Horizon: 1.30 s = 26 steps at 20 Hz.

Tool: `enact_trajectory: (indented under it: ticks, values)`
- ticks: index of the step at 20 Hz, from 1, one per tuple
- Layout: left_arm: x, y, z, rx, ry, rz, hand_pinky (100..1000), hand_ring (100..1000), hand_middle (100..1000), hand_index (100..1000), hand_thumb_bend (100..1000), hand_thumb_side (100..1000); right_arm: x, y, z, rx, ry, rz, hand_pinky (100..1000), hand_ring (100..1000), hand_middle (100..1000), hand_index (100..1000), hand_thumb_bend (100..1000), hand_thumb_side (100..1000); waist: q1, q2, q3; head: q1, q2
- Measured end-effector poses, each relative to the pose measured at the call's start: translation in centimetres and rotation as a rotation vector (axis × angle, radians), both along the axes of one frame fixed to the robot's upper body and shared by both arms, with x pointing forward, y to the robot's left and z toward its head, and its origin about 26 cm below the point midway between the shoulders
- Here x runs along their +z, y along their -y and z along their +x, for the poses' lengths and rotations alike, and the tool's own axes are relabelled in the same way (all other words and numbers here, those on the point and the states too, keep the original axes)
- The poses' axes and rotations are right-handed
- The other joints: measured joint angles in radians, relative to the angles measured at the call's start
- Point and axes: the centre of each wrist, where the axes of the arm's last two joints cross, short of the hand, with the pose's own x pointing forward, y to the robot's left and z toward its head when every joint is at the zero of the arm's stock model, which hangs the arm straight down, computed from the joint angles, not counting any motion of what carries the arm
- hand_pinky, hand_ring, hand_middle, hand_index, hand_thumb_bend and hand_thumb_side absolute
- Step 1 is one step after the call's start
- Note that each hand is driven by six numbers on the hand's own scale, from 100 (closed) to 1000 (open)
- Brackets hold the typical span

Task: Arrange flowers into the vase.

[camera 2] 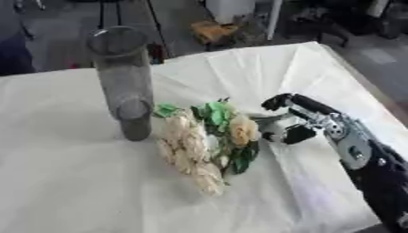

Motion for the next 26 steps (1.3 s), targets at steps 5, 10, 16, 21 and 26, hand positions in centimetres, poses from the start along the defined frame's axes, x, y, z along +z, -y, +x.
enact_trajectory:
  ticks: [5,10,16,21,26]
  values:
    - [0.0,0.0,0.0,0.0,0.0,0.0,791,1000,897,876,798,1000,-0.08,0.01,0.2,0.0,-0.003,-0.016,890,823,767,871,470,248,0.0,0.0,0.002,-0.002,0.0]
    - [0.0,0.0,0.0,0.0,0.0,0.0,791,1000,897,876,798,1000,-0.36,-0.25,0.44,0.009,-0.006,-0.049,891,824,776,873,450,256,0.002,0.0,0.003,-0.003,0.0]
    - [0.0,0.0,0.0,-0.001,0.0,0.0,791,1000,898,877,799,1000,-0.41,-0.77,0.88,0.025,0.004,-0.102,892,825,778,874,429,266,0.002,0.0,0.005,-0.007,0.0]
    - [0.0,0.0,0.0,-0.001,0.0,0.0,791,1000,898,876,800,1000,-0.64,-0.68,0.88,0.026,0.002,-0.134,891,824,776,873,423,267,0.002,0.0,0.006,-0.008,0.001]
    - [0.0,0.0,0.0,-0.001,0.0,0.0,791,1000,898,876,800,1000,-0.85,-0.52,0.85,0.023,-0.002,-0.15,891,821,770,871,417,269,0.0,0.0,0.006,-0.008,0.001]
